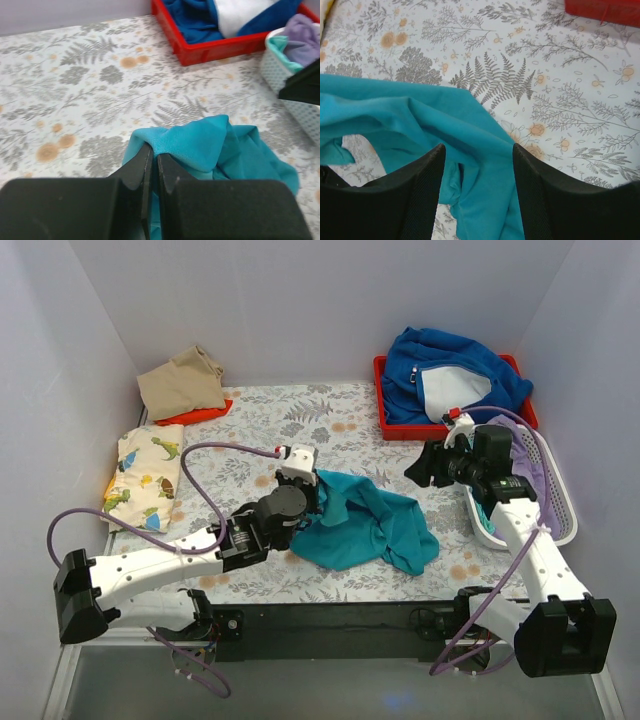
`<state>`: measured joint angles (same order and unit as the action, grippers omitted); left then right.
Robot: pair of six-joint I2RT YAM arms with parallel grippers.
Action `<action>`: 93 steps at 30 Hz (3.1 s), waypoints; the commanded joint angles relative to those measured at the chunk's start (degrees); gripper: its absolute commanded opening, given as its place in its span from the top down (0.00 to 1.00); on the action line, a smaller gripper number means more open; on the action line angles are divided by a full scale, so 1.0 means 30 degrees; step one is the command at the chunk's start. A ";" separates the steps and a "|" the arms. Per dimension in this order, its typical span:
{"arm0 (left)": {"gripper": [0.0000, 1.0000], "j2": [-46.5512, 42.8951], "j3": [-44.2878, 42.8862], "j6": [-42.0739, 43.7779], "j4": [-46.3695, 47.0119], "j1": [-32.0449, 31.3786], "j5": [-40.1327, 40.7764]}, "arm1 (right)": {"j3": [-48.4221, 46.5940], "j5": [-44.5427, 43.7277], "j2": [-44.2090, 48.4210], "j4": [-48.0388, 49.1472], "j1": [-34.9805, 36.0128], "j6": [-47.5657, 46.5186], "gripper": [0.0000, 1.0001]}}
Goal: Fold and stack the t-shirts
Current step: Flatten the tshirt out
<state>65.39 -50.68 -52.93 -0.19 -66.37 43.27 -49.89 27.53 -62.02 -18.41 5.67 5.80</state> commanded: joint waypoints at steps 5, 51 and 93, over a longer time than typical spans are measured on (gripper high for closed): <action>1.00 -0.1345 -0.0803 -0.0286 -0.5413 0.1525 0.2044 | 0.1773 -0.1440 0.0254 -0.1275 0.3261 0.0729 0.38; 1.00 -0.5177 -0.6689 0.0885 -1.1799 0.6537 -0.4069 | -0.2848 -1.8317 0.5524 -0.8070 1.6450 0.6710 0.99; 1.00 -0.1700 -0.8367 -0.4921 -1.9486 0.5745 -0.8834 | -0.4498 -2.2619 0.4005 -0.2213 1.6420 -0.0762 0.97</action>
<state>59.57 -79.55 -70.76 -65.32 -49.50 10.41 -64.88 -32.62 -49.71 -31.66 55.13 4.93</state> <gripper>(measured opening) 0.013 0.025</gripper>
